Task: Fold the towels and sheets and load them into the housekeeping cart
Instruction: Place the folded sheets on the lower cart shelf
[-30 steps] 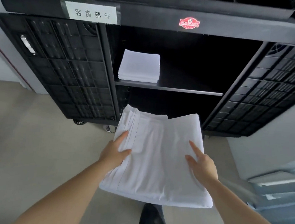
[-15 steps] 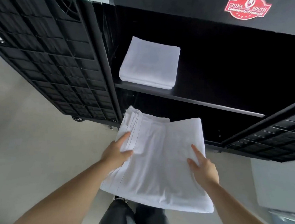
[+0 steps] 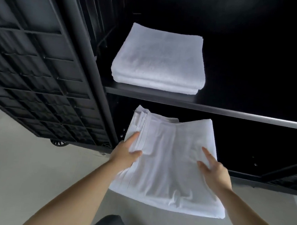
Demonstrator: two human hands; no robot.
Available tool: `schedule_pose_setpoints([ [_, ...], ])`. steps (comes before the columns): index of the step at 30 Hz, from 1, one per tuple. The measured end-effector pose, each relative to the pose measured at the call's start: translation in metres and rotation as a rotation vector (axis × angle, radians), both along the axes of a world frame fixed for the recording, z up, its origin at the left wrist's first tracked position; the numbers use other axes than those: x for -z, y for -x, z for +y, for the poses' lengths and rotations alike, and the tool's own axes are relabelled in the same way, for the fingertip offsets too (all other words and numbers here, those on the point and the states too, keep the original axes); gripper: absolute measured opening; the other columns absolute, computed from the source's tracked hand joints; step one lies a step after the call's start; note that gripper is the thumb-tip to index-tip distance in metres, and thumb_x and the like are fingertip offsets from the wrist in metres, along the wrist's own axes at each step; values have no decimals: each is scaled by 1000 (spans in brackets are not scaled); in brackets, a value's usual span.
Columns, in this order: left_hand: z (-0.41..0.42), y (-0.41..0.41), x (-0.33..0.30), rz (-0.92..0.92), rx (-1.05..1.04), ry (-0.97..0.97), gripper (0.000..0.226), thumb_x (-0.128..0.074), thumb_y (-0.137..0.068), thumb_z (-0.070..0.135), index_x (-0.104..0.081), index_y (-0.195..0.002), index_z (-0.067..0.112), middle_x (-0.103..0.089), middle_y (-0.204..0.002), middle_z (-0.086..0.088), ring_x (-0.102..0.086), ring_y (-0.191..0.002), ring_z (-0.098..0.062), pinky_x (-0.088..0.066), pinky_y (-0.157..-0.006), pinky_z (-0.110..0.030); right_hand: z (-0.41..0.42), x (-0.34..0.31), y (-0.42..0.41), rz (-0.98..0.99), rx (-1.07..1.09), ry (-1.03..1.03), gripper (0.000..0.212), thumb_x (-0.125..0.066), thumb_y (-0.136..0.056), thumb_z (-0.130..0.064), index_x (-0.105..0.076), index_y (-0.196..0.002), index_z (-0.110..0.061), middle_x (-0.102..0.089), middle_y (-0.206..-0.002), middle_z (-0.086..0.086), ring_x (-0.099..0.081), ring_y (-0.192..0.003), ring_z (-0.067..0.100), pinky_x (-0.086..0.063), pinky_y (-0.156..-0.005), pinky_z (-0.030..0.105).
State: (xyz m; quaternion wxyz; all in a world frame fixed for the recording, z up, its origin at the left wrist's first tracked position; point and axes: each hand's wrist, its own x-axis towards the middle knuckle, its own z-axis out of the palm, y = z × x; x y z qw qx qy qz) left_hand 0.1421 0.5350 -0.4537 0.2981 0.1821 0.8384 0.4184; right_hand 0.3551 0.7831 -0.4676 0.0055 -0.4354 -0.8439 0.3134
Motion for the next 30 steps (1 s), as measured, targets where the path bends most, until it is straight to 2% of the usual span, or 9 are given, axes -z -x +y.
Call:
schedule_pose_setpoints([
  [5,46,55,58,51,-22,-90,67,-62,-87,38,-24,-128,75,-35,-141,12,-69,-82,-12,-54,-57,-17,52,55,57,100,-4,-101,55,-51,-91,-51,-25,-138,-61,-61,-84,11,-60,-72,26,-43,-60,28],
  [9,71,87,101,106,-9,-156,68,-64,-88,37,-24,-133,70,-27,-153,13,-51,-71,10,-44,-54,-5,83,93,84,168,18,-152,57,-51,-88,-56,-22,-136,-65,-61,-87,10,-59,-70,23,-42,-56,27],
  [11,79,97,123,94,14,-156,69,-63,-88,37,-24,-137,66,-30,-150,16,-49,-82,11,-48,-58,-9,96,117,96,146,15,-137,58,-51,-89,-56,-19,-136,-66,-61,-98,10,-59,-75,21,-42,-55,27],
  [13,82,103,146,43,25,-125,68,-62,-89,34,-26,-141,58,-34,-147,17,-53,-100,3,-54,-73,-20,102,145,102,87,12,-98,57,-50,-90,-52,-20,-137,-64,-59,-109,11,-61,-80,23,-47,-59,29],
  [16,79,107,173,10,12,-99,68,-63,-89,34,-28,-144,50,-33,-152,11,-40,-125,-6,-38,-90,-21,107,175,102,49,61,-59,54,-51,-89,-49,-30,-137,-60,-62,-111,11,-62,-69,24,-55,-62,32],
  [20,75,107,172,-27,21,31,77,-65,-79,51,-20,-140,62,-30,-153,11,-42,-131,-17,-39,-75,-19,112,176,101,-25,46,-34,64,-53,-84,-61,-20,-138,-63,-57,-124,8,-59,-70,20,-45,-57,24],
  [24,70,103,172,-6,75,62,89,-71,-72,53,-14,-139,65,-32,-149,8,-50,-95,-4,-47,-63,-19,105,176,93,4,91,-19,72,-60,-81,-60,-21,-141,-59,-59,-120,2,-53,-69,13,-44,-59,22],
  [27,73,102,174,74,54,27,85,-72,-79,44,-18,-142,59,-28,-152,3,-46,-115,-14,-45,-62,-15,106,168,97,59,79,-73,61,-58,-85,-55,-28,-138,-58,-57,-126,0,-54,-65,8,-41,-48,18],
  [30,83,105,167,171,12,14,79,-69,-83,42,-20,-142,58,-31,-148,0,-43,-119,-15,-33,-62,-10,113,151,110,95,45,-144,55,-53,-86,-57,-27,-134,-63,-51,-107,-6,-58,-49,10,-35,-33,15],
])
